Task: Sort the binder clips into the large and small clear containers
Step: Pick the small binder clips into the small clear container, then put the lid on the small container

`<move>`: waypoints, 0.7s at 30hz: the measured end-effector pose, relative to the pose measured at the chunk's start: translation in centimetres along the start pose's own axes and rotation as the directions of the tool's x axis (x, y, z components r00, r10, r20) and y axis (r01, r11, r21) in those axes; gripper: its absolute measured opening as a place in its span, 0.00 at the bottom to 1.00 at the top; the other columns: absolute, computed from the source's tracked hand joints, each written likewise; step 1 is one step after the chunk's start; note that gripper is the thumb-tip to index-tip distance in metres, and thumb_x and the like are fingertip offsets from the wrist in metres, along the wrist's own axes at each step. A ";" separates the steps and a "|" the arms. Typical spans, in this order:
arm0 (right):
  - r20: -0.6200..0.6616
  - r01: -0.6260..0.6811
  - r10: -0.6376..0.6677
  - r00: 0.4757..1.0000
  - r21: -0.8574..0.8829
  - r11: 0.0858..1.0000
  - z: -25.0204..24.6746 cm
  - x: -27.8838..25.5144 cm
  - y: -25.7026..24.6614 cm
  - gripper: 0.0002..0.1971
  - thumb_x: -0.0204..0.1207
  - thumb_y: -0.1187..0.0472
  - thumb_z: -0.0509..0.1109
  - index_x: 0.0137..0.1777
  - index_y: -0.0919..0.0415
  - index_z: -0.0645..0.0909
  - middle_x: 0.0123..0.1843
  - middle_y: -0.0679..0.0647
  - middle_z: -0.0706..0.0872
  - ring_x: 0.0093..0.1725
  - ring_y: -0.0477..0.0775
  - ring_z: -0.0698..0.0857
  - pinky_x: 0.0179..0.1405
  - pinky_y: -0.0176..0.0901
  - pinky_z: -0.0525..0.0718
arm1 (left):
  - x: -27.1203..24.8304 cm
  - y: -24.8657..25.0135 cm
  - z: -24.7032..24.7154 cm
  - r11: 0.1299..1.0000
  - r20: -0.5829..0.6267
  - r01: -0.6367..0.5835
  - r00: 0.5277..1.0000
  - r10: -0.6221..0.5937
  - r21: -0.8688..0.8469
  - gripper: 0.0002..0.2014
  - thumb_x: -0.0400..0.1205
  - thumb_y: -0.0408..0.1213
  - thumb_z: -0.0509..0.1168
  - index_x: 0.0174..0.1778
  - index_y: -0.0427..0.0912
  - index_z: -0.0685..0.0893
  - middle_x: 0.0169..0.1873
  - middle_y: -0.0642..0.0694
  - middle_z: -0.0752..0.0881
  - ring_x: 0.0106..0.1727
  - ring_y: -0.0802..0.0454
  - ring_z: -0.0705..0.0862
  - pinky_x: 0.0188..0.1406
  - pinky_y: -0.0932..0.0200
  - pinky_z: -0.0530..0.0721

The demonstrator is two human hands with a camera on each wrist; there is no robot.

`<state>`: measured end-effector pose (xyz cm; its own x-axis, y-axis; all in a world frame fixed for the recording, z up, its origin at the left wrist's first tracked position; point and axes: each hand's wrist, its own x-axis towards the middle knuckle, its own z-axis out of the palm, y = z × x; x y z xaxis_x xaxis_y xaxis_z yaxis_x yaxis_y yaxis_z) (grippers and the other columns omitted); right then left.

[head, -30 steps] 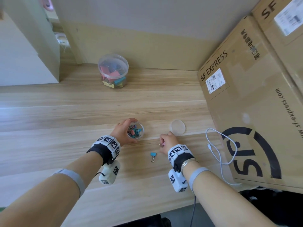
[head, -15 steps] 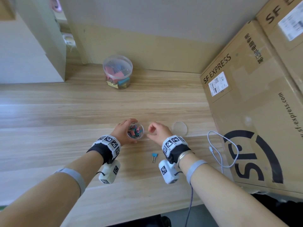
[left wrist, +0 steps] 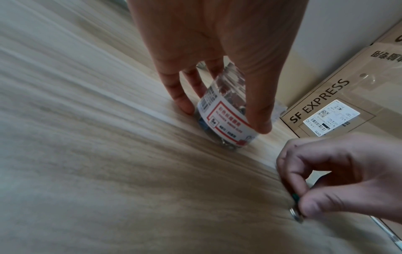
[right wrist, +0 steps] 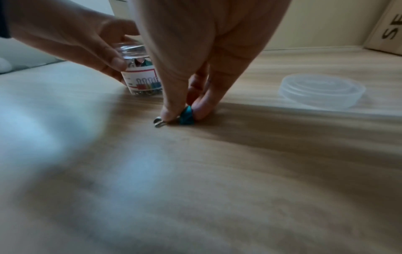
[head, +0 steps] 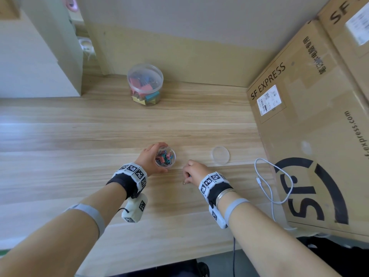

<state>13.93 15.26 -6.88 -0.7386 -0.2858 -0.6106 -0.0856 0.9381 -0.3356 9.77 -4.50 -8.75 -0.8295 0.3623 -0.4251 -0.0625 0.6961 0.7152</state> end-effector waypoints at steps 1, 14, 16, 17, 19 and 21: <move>-0.036 -0.010 0.010 0.999 -0.004 1.000 0.1 -0.1 0.0 0.08 0.75 0.61 0.71 0.48 0.66 0.80 0.47 0.51 0.72 0.44 0.53 0.77 0.44 0.41 0.75 | 0.0 0.0 0.0 1.000 -0.002 0.001 1.000 -0.001 -0.002 0.43 0.62 0.38 0.81 0.71 0.50 0.67 0.71 0.45 0.74 0.70 0.42 0.72 0.72 0.44 0.72; -0.181 -0.033 0.065 0.981 0.175 0.984 -0.9 -0.7 -1.3 0.07 0.67 0.65 0.70 0.36 0.55 0.74 0.37 0.49 0.80 0.39 0.51 0.80 0.46 0.48 0.85 | -0.2 0.0 -0.1 0.999 0.017 -0.033 0.999 0.033 0.013 0.46 0.59 0.39 0.82 0.72 0.47 0.68 0.71 0.44 0.74 0.72 0.43 0.72 0.76 0.45 0.68; -0.341 0.051 0.073 0.937 0.339 0.939 -1.9 -0.6 -2.3 0.07 0.67 0.66 0.71 0.35 0.56 0.76 0.35 0.49 0.81 0.37 0.50 0.80 0.46 0.49 0.85 | -0.2 -0.1 0.0 0.999 0.015 -0.031 0.999 0.030 0.027 0.47 0.57 0.40 0.83 0.72 0.48 0.68 0.71 0.45 0.74 0.72 0.43 0.71 0.76 0.46 0.68; -0.398 0.093 0.080 0.914 0.399 0.912 -2.5 -0.5 -2.9 0.05 0.67 0.66 0.72 0.36 0.58 0.77 0.35 0.49 0.82 0.37 0.49 0.80 0.46 0.46 0.85 | -0.1 -0.1 0.1 0.999 0.013 -0.029 0.999 0.029 0.042 0.48 0.57 0.40 0.83 0.72 0.48 0.68 0.71 0.45 0.74 0.72 0.43 0.72 0.76 0.47 0.67; -0.439 0.137 0.083 0.895 0.447 0.884 -3.4 0.0 -3.9 0.04 0.69 0.64 0.74 0.40 0.60 0.80 0.38 0.48 0.83 0.37 0.47 0.81 0.45 0.41 0.83 | -0.1 0.1 0.2 0.997 0.009 -0.019 1.000 0.019 0.068 0.48 0.58 0.40 0.83 0.73 0.48 0.67 0.71 0.46 0.74 0.72 0.43 0.71 0.75 0.50 0.66; -0.442 0.133 0.072 0.894 0.417 0.899 -4.0 0.6 -4.0 0.06 0.72 0.60 0.74 0.45 0.60 0.81 0.44 0.49 0.85 0.41 0.47 0.83 0.47 0.40 0.83 | -0.1 0.4 0.3 0.998 -0.003 -0.003 1.000 0.004 0.064 0.47 0.58 0.40 0.82 0.73 0.48 0.67 0.72 0.46 0.74 0.72 0.43 0.71 0.75 0.49 0.66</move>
<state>11.19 12.10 -3.04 -0.9621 -0.1012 -0.2534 0.1035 0.7239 -0.6821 9.94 -4.09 -8.61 -0.8313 0.3630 -0.4210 -0.0241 0.7330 0.6798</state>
